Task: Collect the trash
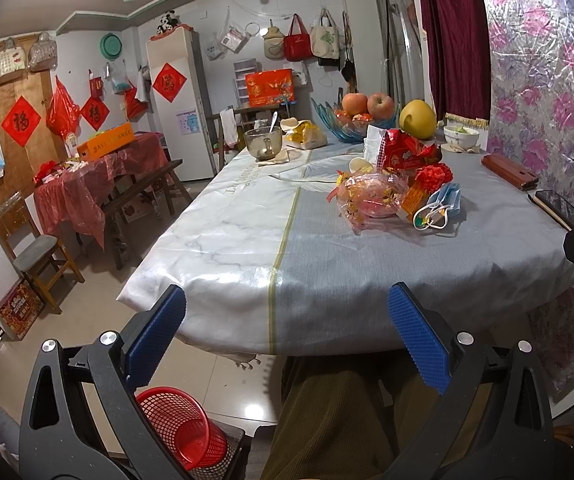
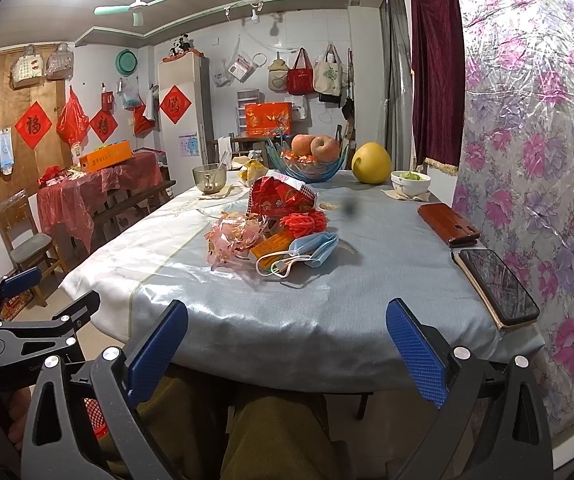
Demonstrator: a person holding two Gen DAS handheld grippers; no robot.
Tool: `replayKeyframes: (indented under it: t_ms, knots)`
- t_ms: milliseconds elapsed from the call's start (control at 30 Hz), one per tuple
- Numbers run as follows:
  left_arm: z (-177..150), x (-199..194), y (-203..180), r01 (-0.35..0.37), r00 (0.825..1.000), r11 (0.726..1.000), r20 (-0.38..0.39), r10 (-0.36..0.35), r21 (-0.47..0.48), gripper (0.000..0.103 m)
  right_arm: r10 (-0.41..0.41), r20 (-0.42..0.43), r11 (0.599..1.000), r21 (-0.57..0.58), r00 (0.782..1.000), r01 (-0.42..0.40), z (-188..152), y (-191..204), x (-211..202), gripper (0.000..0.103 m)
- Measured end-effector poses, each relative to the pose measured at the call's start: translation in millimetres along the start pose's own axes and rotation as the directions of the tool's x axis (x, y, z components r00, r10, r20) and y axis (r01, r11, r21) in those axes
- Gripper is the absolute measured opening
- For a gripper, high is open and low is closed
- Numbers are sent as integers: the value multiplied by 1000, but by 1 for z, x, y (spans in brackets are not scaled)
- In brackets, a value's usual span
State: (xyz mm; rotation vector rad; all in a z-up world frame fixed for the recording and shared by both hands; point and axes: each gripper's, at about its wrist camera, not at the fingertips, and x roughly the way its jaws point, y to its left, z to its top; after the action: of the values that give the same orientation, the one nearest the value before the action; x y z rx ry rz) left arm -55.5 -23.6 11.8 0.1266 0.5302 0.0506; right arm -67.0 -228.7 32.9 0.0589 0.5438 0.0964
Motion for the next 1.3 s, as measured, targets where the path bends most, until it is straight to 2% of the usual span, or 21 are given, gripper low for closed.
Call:
replayKeyframes:
  t_ms: [967,1233,1300]
  knots:
    - [-10,0,8,-1,1000,1000,-10,1,-2,97,-7,-4,1000,4,1000,7,-2,1,2,98]
    - [-8,23,30,-12,998,998,-62,8,-61,97,-28,-49,998,59,998,31,-4,-15,26,98]
    - [-7,35,34,15,996,997,-92,-22,-81,97,-47,-65,996,70,997,51,-3,-24,37,98]
